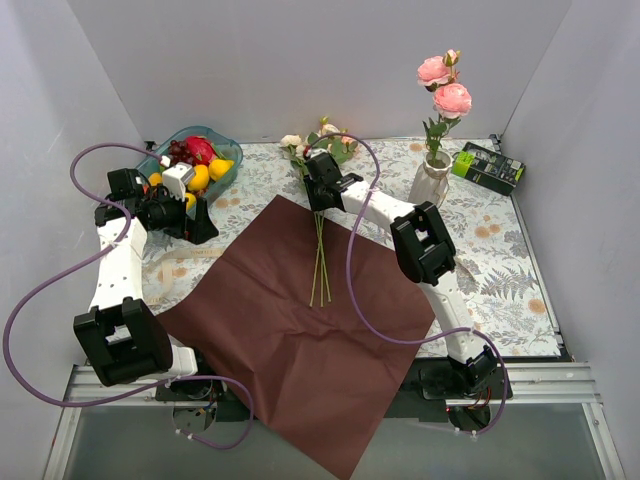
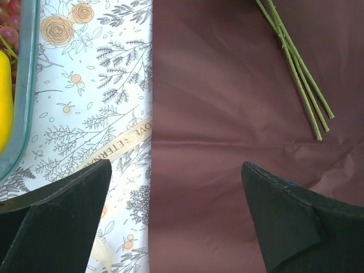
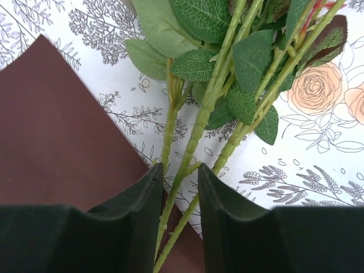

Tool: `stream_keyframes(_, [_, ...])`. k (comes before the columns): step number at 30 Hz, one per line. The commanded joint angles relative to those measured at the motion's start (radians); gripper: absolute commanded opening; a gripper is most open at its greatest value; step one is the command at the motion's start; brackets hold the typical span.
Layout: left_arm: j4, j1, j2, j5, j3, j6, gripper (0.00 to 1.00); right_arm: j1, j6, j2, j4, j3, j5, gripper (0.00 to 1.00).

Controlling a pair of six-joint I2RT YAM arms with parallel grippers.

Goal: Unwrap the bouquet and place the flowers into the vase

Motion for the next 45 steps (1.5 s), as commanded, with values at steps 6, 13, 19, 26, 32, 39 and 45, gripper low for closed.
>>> stream_keyframes(6, [-0.004,-0.002,-0.046,0.012,-0.008,0.024,0.98,-0.002,0.03,0.049,-0.059,0.084,-0.048,0.12])
stream_keyframes(13, [-0.004,-0.004,-0.049,0.02,-0.005,0.018,0.98,-0.002,0.018,-0.063,-0.049,0.067,-0.043,0.01])
stream_keyframes(19, [-0.006,-0.004,-0.055,0.038,0.009,0.009,0.98,0.001,0.018,-0.255,-0.014,0.032,-0.077,0.01])
stream_keyframes(26, [-0.02,-0.004,-0.06,0.058,0.031,-0.009,0.98,0.011,-0.048,-0.59,0.158,-0.103,-0.167,0.01])
stream_keyframes(32, [-0.02,-0.004,-0.075,0.055,0.031,-0.018,0.98,0.014,-0.208,-0.917,0.47,-0.336,-0.099,0.01])
stream_keyframes(39, [-0.012,-0.004,-0.077,0.063,0.04,-0.041,0.98,-0.037,-0.581,-1.206,1.134,-0.709,0.118,0.01])
stream_keyframes(45, [-0.009,-0.002,-0.052,0.081,0.046,-0.054,0.98,-0.216,-0.529,-1.234,1.22,-0.734,0.067,0.01])
